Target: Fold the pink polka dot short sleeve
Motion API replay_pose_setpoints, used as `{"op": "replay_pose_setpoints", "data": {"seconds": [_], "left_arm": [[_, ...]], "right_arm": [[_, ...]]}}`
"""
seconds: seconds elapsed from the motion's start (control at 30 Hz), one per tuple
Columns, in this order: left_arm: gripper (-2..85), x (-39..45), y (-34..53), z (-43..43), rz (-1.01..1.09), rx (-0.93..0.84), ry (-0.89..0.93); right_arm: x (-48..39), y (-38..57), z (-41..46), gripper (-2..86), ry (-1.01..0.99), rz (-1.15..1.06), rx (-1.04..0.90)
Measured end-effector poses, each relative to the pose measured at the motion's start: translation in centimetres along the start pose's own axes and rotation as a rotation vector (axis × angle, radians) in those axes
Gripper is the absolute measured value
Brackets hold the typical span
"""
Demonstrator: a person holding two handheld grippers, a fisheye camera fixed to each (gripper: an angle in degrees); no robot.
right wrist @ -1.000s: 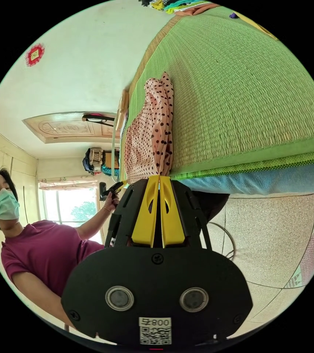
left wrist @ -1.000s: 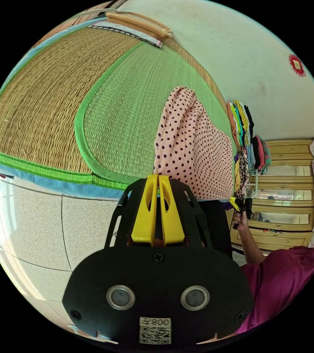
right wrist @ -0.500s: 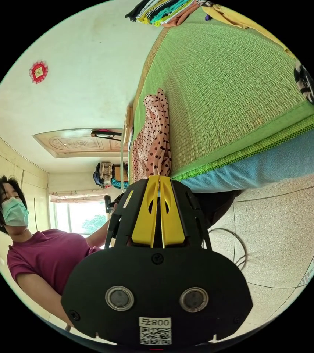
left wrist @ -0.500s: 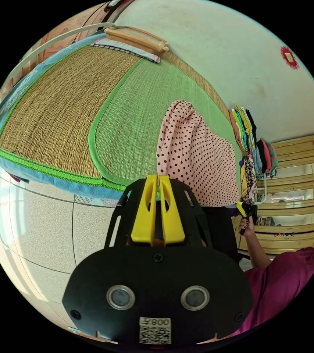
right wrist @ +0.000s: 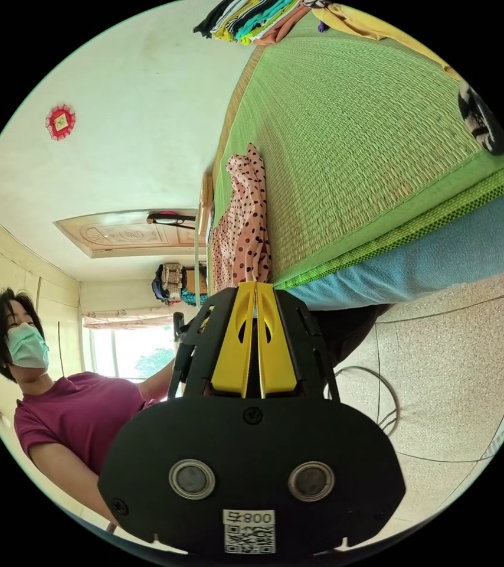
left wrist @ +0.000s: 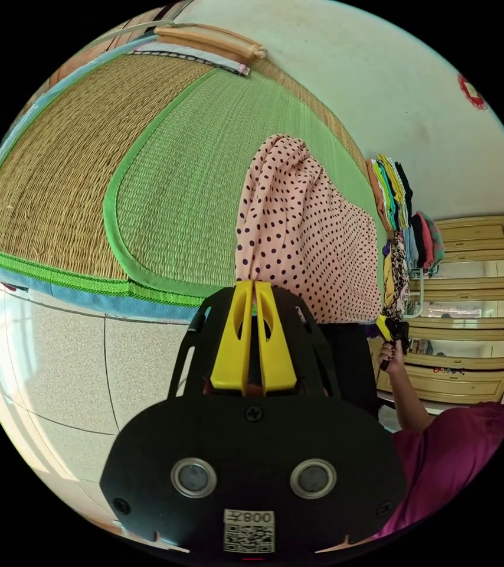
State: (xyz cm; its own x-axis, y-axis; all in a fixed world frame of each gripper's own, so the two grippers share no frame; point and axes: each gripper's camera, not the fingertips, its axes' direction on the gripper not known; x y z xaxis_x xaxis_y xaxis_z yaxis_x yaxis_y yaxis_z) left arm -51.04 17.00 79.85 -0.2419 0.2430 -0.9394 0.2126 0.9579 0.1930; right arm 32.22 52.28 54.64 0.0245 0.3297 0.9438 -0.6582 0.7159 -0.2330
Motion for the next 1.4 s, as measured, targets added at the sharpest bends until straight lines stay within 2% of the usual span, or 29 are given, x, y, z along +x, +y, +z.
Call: {"op": "replay_pose_setpoints", "data": {"seconds": [0.23,0.43,0.53,0.77,0.9,0.97,1.13,1.27,1.4], "left_arm": [[0.5,0.5,2.1,5.3,-0.058,0.025,0.009],[1.7,3.5,5.6,8.1,-0.052,0.133,-0.044],[3.2,8.3,7.1,10.3,0.094,0.146,-0.004],[7.8,28.8,10.4,24.7,0.711,-0.087,0.174],[8.7,37.5,13.2,32.3,0.959,-0.163,0.141],[9.0,41.5,15.3,36.6,1.090,-0.186,0.037],[3.4,44.9,18.5,43.2,1.172,-0.177,-0.179],[1.3,45.2,19.5,45.9,1.114,-0.171,-0.147],[0.9,44.9,20.1,47.5,1.059,-0.168,-0.108]], "right_arm": [[0.8,0.6,-0.2,0.0,-0.032,0.028,0.014],[-0.9,1.2,-0.4,0.0,-0.023,-0.021,0.019],[-1.7,1.3,-0.5,0.0,-0.039,-0.043,0.034],[-4.8,1.0,0.8,0.0,-0.067,-0.114,0.029],[-6.6,0.5,2.1,0.1,-0.070,-0.152,0.007],[-7.0,0.3,2.7,0.1,-0.076,-0.164,-0.007],[-7.3,-0.6,4.2,0.2,-0.062,-0.170,-0.037],[-6.9,-1.6,5.0,0.7,-0.021,-0.178,-0.047],[-4.9,-4.4,4.7,2.8,0.052,-0.133,0.054]]}}
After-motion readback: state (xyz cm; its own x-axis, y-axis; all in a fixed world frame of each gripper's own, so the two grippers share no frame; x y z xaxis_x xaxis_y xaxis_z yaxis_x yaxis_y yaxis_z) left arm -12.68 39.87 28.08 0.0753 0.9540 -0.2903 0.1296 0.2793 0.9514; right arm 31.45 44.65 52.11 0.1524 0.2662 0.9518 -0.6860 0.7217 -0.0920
